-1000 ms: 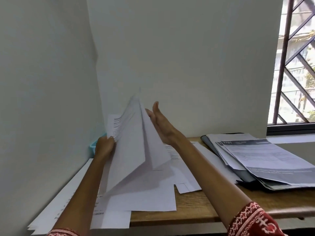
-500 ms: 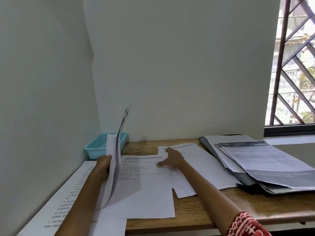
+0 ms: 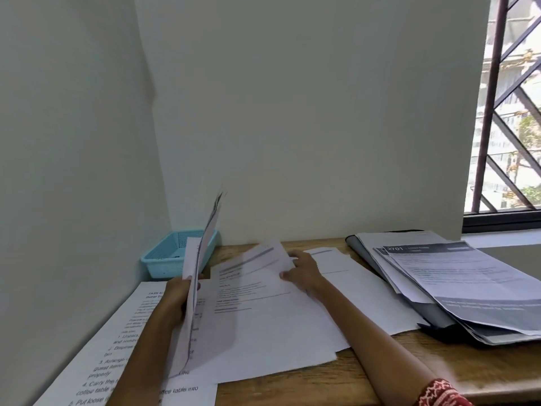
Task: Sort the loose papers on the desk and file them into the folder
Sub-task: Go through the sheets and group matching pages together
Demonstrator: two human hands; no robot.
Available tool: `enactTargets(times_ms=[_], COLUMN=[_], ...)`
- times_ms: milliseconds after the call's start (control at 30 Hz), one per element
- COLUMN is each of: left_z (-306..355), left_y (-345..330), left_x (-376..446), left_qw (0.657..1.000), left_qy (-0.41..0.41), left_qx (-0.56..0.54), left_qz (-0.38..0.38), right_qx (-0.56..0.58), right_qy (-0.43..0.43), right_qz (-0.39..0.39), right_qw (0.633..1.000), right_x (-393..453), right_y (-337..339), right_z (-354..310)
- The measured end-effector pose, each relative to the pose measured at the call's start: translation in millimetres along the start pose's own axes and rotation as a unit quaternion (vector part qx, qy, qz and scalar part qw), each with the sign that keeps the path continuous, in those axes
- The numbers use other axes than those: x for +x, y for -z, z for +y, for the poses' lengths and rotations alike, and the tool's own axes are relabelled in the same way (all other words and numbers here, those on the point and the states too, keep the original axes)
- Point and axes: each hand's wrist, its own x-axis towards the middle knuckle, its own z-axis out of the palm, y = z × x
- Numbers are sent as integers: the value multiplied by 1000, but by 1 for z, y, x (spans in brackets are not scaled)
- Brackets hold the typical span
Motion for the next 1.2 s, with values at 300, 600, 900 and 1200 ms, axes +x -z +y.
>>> enactTargets(times_ms=[300, 600, 900, 1200], left_z=[5, 9, -1, 1], left_y=[-28, -36, -44, -49], left_x=[2, -9, -11, -9], left_qw=[932, 871, 756, 769], left_qy=[83, 43, 151, 127], left_qx=[159, 340, 570, 556], left_qz=[316, 352, 285, 288], right_qx=[167, 133, -325, -471], right_qy=[-15, 4, 80, -59], right_qz=[64, 60, 66, 147], right_qw=[984, 989, 940, 868], right_x=[1, -3, -10, 9], right_y=[10, 10, 15, 85], right_z=[-2, -9, -14, 15])
